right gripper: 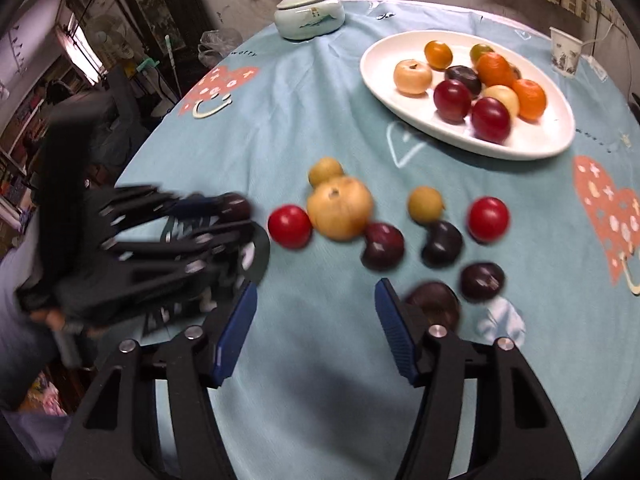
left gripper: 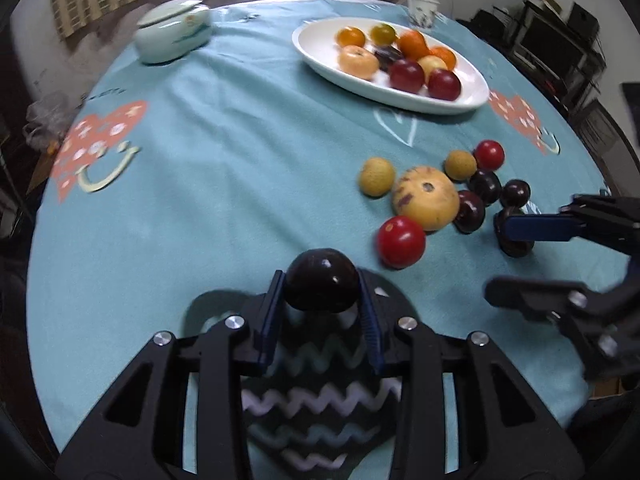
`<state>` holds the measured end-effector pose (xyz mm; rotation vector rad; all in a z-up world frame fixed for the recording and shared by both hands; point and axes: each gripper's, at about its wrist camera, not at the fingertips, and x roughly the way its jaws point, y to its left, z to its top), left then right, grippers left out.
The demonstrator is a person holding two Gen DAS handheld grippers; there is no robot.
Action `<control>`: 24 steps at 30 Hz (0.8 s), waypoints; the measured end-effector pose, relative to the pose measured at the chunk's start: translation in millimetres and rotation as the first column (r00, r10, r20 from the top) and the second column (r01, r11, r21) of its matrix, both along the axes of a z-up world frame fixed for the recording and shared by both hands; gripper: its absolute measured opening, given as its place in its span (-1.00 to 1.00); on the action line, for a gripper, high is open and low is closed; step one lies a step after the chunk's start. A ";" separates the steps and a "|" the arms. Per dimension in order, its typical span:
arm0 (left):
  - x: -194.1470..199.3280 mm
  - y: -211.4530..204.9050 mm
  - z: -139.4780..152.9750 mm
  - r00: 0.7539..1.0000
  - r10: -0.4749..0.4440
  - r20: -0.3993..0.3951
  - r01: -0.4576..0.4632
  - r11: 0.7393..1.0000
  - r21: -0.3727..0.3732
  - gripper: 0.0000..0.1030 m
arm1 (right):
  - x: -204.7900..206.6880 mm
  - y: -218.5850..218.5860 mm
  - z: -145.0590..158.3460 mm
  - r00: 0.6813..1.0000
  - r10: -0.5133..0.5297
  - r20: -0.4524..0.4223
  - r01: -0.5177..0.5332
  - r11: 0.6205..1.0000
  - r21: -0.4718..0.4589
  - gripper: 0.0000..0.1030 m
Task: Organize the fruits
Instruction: 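Grasp the dark plum with the left gripper while the right grasps a red fruit, then carry both fruits to the white plate and open both grippers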
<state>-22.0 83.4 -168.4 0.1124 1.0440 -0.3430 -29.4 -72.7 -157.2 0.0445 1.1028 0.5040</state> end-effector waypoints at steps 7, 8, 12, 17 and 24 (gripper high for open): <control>-20.6 42.9 26.3 0.995 0.090 0.032 -0.089 0.995 -0.047 -0.31 | 17.7 26.5 -16.4 0.999 -0.005 -0.054 0.007 0.999 0.037 0.08; -22.6 45.2 28.0 0.995 0.092 0.033 -0.091 0.994 -0.053 -0.31 | 20.2 31.1 -17.3 0.999 -0.003 -0.052 0.005 0.999 0.037 0.08; -27.3 52.3 32.2 0.995 0.096 0.037 -0.094 0.994 -0.062 -0.30 | 28.9 45.8 -19.6 0.999 0.008 -0.035 -0.007 1.000 0.018 0.00; -27.9 58.9 31.8 0.994 0.103 0.028 -0.101 0.993 -0.064 -0.30 | 41.4 55.3 -22.8 0.999 0.024 -0.035 -0.024 1.000 0.002 -0.38; -26.7 52.3 41.7 0.996 0.077 0.050 -0.072 0.993 -0.095 -0.30 | 33.0 40.5 -6.7 0.999 0.036 -0.024 -0.035 0.998 0.043 -0.41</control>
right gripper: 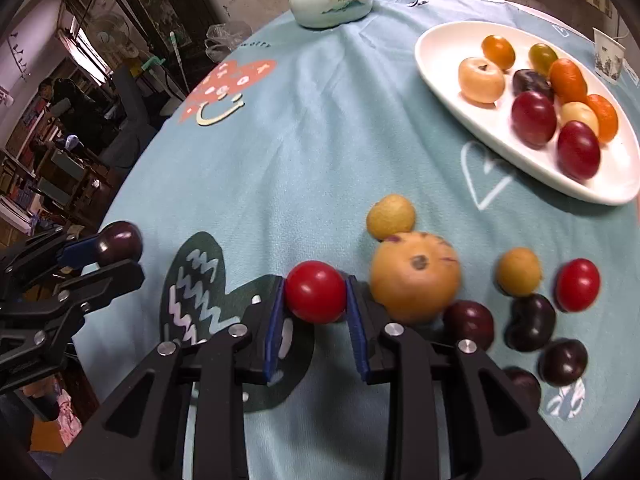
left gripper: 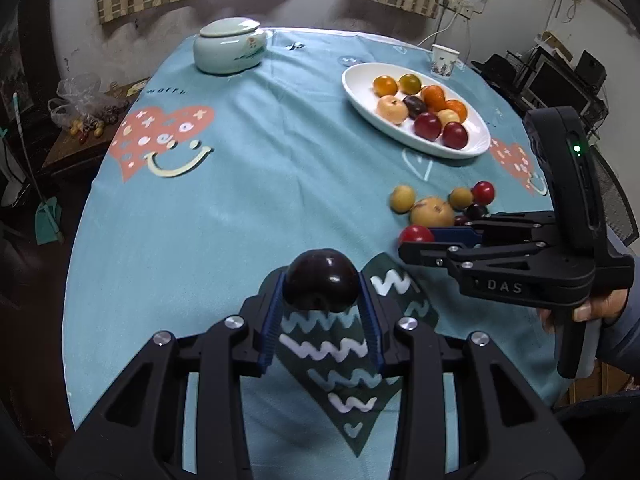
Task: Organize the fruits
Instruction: 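Carry both fruits to the white plate and open both grippers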
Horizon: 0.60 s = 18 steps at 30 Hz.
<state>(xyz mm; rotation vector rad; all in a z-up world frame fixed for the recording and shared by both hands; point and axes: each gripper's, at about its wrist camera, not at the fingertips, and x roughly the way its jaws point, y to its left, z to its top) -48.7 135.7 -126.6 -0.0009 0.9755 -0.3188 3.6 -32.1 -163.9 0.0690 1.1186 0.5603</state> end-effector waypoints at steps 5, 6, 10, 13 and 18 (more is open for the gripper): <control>5.0 -16.0 12.4 0.999 -0.036 0.021 0.037 0.998 -0.043 -0.30 | -18.6 -27.0 18.3 1.000 -0.018 0.002 0.018 0.997 0.069 -0.41; 6.4 -20.0 14.0 0.999 -0.044 0.024 0.045 0.998 -0.047 -0.30 | -23.3 -34.2 20.1 1.000 -0.026 0.000 0.026 0.996 0.081 -0.41; 15.6 -47.8 21.6 0.995 -0.095 0.037 0.097 0.994 -0.055 -0.30 | -38.2 -67.6 23.4 0.997 -0.077 -0.007 0.078 0.993 0.094 -0.41; 28.0 -78.3 29.8 0.987 -0.150 0.056 0.152 0.987 -0.048 -0.30 | -36.0 -96.0 32.2 0.992 -0.129 0.014 0.127 0.988 0.090 -0.41; 64.9 -123.6 50.4 0.974 -0.208 0.094 0.212 0.976 -0.040 -0.30 | -9.0 -149.0 64.8 0.966 -0.232 0.111 0.222 0.971 0.091 -0.42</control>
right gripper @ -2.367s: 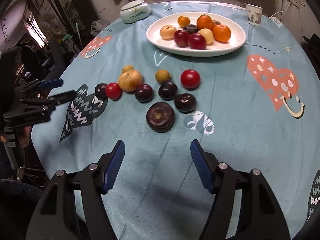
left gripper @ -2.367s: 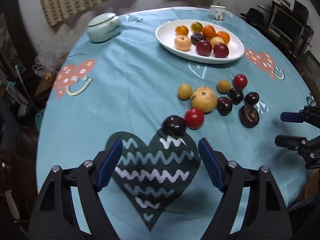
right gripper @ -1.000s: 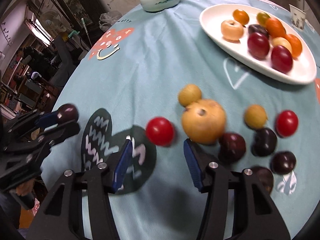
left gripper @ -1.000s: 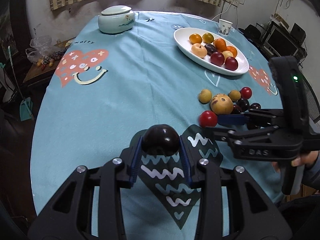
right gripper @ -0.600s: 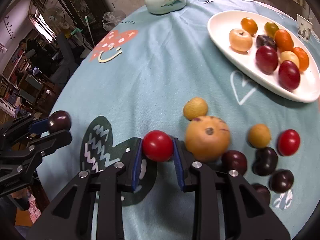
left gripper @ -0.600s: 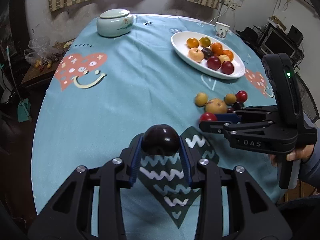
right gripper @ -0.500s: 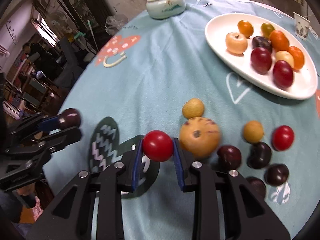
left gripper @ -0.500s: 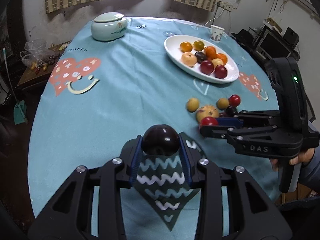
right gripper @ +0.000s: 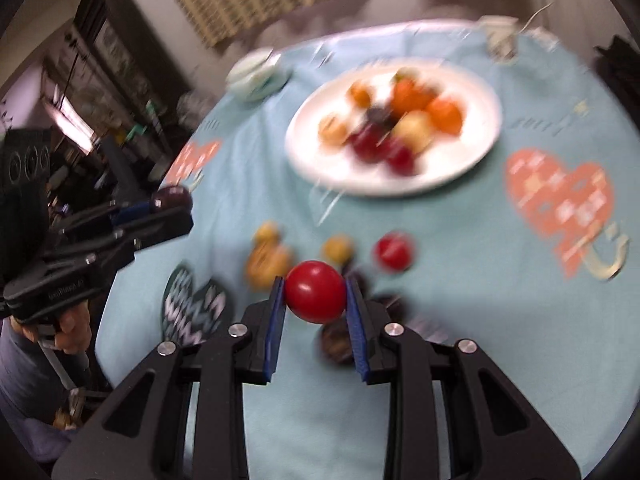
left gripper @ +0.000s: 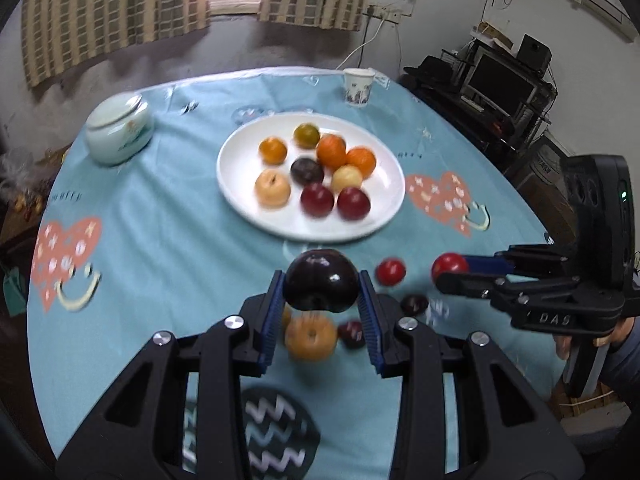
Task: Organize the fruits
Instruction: 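Carry both fruits to the white plate and open both grippers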
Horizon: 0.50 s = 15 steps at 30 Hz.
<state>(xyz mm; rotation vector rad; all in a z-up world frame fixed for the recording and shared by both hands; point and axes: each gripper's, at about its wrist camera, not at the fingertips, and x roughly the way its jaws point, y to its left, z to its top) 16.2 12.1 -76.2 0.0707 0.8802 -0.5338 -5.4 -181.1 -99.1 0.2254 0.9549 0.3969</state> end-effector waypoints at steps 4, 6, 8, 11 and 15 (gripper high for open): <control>41.9 -24.8 8.8 1.000 0.018 0.012 -0.018 1.000 0.016 -0.30 | 34.2 -21.4 10.6 0.998 -0.051 0.044 0.052 0.999 -0.015 -0.42; 62.1 -30.5 9.1 0.999 0.044 0.012 -0.044 0.999 0.030 -0.30 | 55.7 -26.3 5.8 0.997 -0.063 0.042 0.064 0.998 -0.020 -0.42; 83.1 -35.1 7.3 0.998 0.065 0.012 -0.066 0.997 0.044 -0.30 | 75.4 -26.5 0.8 0.997 -0.060 0.038 0.061 0.998 -0.024 -0.42; 112.3 -36.2 -1.2 0.994 0.110 -0.010 -0.109 0.992 0.063 -0.30 | 102.3 -20.8 -2.4 0.999 -0.034 0.030 0.035 0.999 -0.020 -0.42; 136.0 -43.3 -16.7 0.990 0.135 -0.028 -0.132 0.985 0.109 -0.29 | 135.0 -3.8 -8.3 0.999 0.024 0.026 -0.023 0.998 -0.053 -0.42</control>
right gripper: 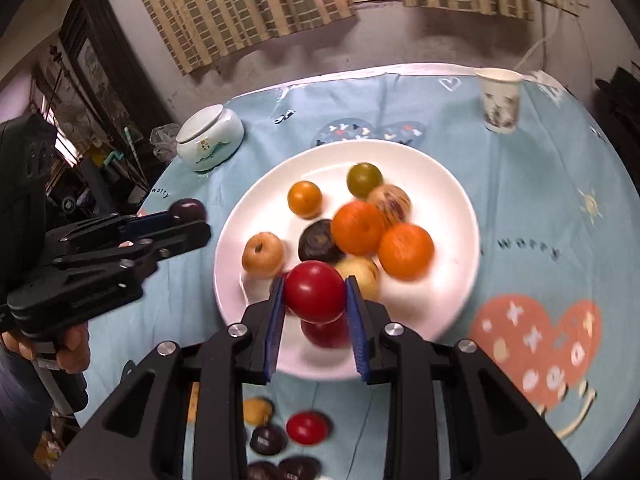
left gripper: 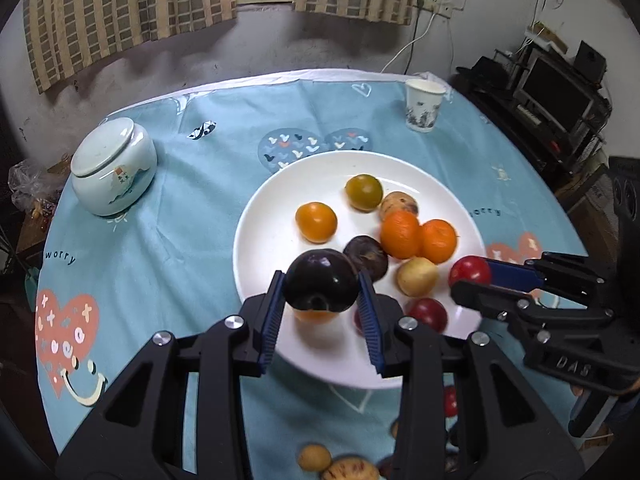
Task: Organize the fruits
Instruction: 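Carry both fruits to the white plate and open both grippers, then move both tools back over the fruit cluster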
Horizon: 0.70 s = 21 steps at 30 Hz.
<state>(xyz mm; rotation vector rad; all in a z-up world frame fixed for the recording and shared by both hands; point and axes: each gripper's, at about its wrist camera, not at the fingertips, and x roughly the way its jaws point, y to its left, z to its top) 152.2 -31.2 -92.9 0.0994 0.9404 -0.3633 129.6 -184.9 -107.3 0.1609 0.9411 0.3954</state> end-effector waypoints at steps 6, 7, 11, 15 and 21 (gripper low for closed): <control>21.9 -7.1 -16.2 1.000 0.024 -0.011 -0.024 0.999 0.021 -0.10 | 25.8 13.0 -19.2 0.999 0.026 -0.045 -0.032 0.990 -0.134 -0.36; 24.2 -5.9 -16.5 1.000 0.027 -0.010 -0.027 1.000 0.013 -0.08 | 23.7 9.3 -18.6 0.999 0.021 -0.036 -0.025 0.992 -0.127 -0.30; 23.9 -1.5 -18.4 0.999 0.033 -0.014 -0.033 0.999 0.010 -0.05 | 11.0 -17.7 -11.1 0.998 -0.046 0.037 0.048 0.997 -0.055 0.44; 2.5 11.2 -9.6 0.999 0.037 0.002 -0.037 0.999 -0.039 0.00 | -12.5 -47.8 -8.0 0.995 -0.098 0.018 0.097 0.995 0.037 0.44; -57.6 33.0 -4.6 0.998 0.048 0.035 -0.048 0.999 -0.004 0.17 | -81.7 -75.2 -38.1 0.984 -0.151 -0.090 0.156 0.987 0.046 0.44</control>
